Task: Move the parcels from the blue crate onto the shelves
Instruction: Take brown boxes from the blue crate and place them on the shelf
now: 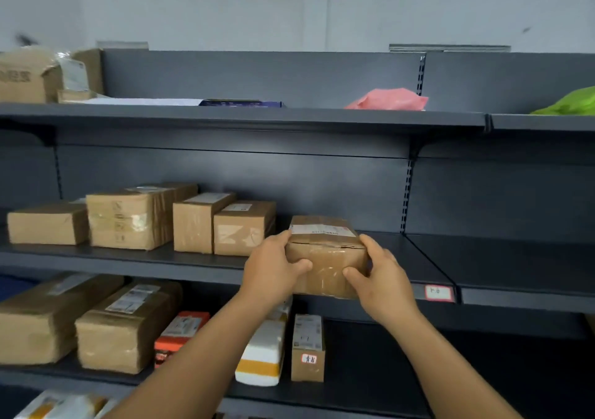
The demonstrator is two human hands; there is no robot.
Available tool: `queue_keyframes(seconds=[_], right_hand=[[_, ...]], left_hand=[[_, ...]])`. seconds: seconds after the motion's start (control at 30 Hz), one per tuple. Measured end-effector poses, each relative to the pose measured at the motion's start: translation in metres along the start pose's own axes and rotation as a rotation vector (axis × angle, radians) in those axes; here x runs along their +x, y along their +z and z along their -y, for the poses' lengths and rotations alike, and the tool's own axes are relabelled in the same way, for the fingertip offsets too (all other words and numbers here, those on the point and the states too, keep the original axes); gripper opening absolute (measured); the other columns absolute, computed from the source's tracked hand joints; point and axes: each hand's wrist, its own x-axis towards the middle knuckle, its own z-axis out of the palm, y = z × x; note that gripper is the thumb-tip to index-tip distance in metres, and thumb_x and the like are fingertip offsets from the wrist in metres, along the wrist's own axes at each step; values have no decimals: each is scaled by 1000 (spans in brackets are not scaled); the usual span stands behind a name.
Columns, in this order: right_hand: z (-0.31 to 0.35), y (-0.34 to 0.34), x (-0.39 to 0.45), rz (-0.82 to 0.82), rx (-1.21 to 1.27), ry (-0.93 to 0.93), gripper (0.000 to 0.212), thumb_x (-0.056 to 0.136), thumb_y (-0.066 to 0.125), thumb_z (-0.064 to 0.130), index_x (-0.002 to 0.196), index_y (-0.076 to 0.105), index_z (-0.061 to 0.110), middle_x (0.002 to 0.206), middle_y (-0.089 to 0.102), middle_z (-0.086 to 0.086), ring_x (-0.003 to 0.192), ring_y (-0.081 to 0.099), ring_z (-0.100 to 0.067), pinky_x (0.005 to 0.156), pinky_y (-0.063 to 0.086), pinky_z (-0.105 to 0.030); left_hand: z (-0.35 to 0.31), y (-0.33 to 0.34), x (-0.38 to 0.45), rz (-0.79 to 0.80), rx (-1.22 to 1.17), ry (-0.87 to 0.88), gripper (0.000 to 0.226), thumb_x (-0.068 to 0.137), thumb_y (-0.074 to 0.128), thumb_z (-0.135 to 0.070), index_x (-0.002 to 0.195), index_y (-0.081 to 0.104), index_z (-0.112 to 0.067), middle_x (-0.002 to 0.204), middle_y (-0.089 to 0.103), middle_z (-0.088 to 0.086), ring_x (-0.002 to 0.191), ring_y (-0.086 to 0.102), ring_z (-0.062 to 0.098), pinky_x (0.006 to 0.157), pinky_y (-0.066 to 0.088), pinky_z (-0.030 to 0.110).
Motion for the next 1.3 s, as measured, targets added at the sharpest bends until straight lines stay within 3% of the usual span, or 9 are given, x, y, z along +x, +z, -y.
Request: queue_keyframes(seconds=[0.1,0.23,0.43,0.67,0.8,0.9,1.07,1.3], right_hand=[[-7,12,30,16,-66,0,63,94,58,24,149,28,31,135,44,0,108,48,-13,87,42,-24],[-16,37,69,47,-144,26,57,95,55,25,147,32,32,135,44,-1,114,50,-17,89,42,-26],[-19,71,114,57,-193,43,56,96,54,22,147,33,28,135,46,-4,119,50,-20,97,41,-28],[-18,84,133,85,-224,64,62,95,56,25,150,27,30,140,42,-5,123,48,-22,98,42,-31],[-19,77,121,108,-266,20,79,92,61,30,153,12,30,148,33,0,133,36,-21,104,38,-34],[-23,67,103,126,-348,-19,85,91,61,36,154,6,23,159,18,1,145,16,-19,116,22,-33],[-31,43,59,173,-468,-35,86,94,56,42,155,-1,21,162,4,2,149,-1,-16,121,5,-33],[-45,5,-27,191,-501,-4,86,93,57,42,155,1,18,162,6,1,149,2,-17,121,6,-33]], left_hand=[[16,10,36,48,115,11,65,86,69,-31,144,41,-19,133,53,1,119,52,17,98,43,29],[35,28,80,160,300,44,51,91,61,-28,139,46,-21,129,50,6,114,53,21,92,43,28],[61,48,133,126,598,207,38,93,55,-24,130,54,-15,129,51,6,120,45,23,100,41,31],[70,52,155,144,700,261,32,92,56,-14,124,57,-11,124,55,7,116,49,22,94,43,29],[65,52,143,145,707,279,56,90,61,-18,141,40,-13,139,46,6,130,40,23,107,34,31],[55,50,122,149,673,305,74,89,63,-28,150,23,-15,151,32,5,141,27,22,115,21,33],[30,52,72,207,600,280,77,92,59,-36,153,15,-17,157,22,3,145,17,21,117,14,33],[1,61,-13,302,605,288,74,93,56,-36,152,17,-15,156,23,3,144,20,22,116,16,32]])
